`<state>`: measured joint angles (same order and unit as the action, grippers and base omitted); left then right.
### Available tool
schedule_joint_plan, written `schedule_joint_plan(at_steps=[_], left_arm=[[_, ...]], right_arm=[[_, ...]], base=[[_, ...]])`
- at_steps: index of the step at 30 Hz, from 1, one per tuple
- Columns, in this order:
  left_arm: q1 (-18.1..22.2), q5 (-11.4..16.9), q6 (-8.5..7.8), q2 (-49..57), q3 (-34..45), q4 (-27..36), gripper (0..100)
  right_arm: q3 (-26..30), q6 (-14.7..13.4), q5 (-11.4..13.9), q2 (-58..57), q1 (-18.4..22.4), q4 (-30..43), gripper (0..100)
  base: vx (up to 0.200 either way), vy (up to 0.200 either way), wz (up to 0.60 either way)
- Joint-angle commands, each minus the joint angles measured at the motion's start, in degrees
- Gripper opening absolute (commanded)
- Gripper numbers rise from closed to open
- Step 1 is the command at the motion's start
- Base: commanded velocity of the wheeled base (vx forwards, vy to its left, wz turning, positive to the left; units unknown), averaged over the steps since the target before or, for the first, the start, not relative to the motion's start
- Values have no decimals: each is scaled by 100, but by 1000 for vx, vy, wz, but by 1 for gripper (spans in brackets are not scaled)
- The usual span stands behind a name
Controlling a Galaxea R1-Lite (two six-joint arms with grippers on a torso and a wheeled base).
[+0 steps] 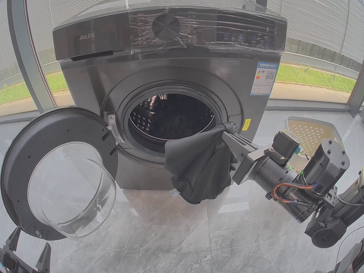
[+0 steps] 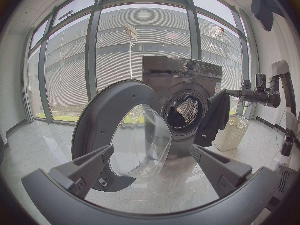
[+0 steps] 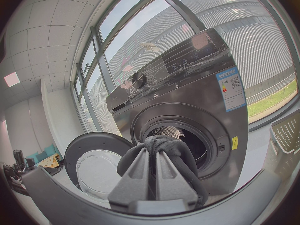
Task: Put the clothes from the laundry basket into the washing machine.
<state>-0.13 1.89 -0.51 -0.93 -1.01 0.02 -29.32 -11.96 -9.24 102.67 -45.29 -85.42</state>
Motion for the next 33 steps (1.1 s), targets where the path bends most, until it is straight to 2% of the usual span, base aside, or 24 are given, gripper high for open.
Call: schedule_joint_plan(at_steps=[1,5,6,7,8,9,10,12,14,17,18,19,20,22,24,25,27,28,30,32,33], left_arm=[[-4,75,-63,93,92,-38,100],[-4,127,-89,93,92,-55,100],[22,154,25,93,57,-125,100],[49,163,236,84,-171,-292,100],[75,180,473,14,-540,-512,100],[75,259,614,-171,-1050,-670,100],[57,426,596,-435,-1446,-662,100],[40,875,429,-821,-1797,-424,100],[57,1578,262,-1287,-1788,-213,100],[49,2334,113,-1841,-1490,-292,100],[40,2421,86,-1902,-1463,-310,100],[13,2887,-37,-2272,-1367,-442,100],[22,3081,-89,-2483,-1331,-521,100],[22,3256,-177,-3080,-1270,-776,100],[-4,3256,-283,-3695,-1200,-1233,100],[-4,3256,-283,-3695,-1200,-1233,100],[-13,3256,-432,-4574,-1059,-1971,100],[-13,3256,-441,-4610,-1050,-2006,100],[-92,3248,-626,-5295,-892,-2604,100],[-180,3248,-696,-5682,-804,-2876,100],[-241,3256,-678,-5858,-787,-3000,100]], right_arm=[[-223,-8,-16,412,-85,-63,0],[-487,9,-60,649,-94,-124,0],[-513,27,-78,711,-103,-142,0],[-549,27,-87,772,-112,-142,0],[-566,36,-87,816,-112,-142,0],[-575,36,-87,842,-121,-142,0],[-593,45,-87,842,-121,-142,0],[-672,53,-60,851,-121,-124,0],[-777,36,10,834,-156,-133,0],[-953,-17,256,842,-226,-133,0],[-971,-17,300,851,-226,-133,0],[-1014,-17,458,851,-200,-106,0],[-1041,-17,502,851,-208,-45,0],[-1181,-17,502,851,-217,8,0],[-1322,-17,502,886,-217,61,0],[-1322,-17,502,886,-208,69,0],[-1436,-17,493,992,-182,104,0],[-1436,-17,493,992,-182,104,0],[-1445,-17,502,1009,-191,113,0],[-1463,-17,485,1018,-182,104,0],[-1489,-17,467,1018,-191,104,0]], base=[[0,0,0],[0,0,0],[0,0,0],[0,0,0],[0,0,0],[0,0,0],[0,0,0],[0,0,0],[0,0,0],[0,0,0],[0,0,0],[0,0,0],[0,0,0],[0,0,0],[0,0,0],[0,0,0],[0,0,0],[0,0,0],[0,0,0],[0,0,0],[0,0,0]])
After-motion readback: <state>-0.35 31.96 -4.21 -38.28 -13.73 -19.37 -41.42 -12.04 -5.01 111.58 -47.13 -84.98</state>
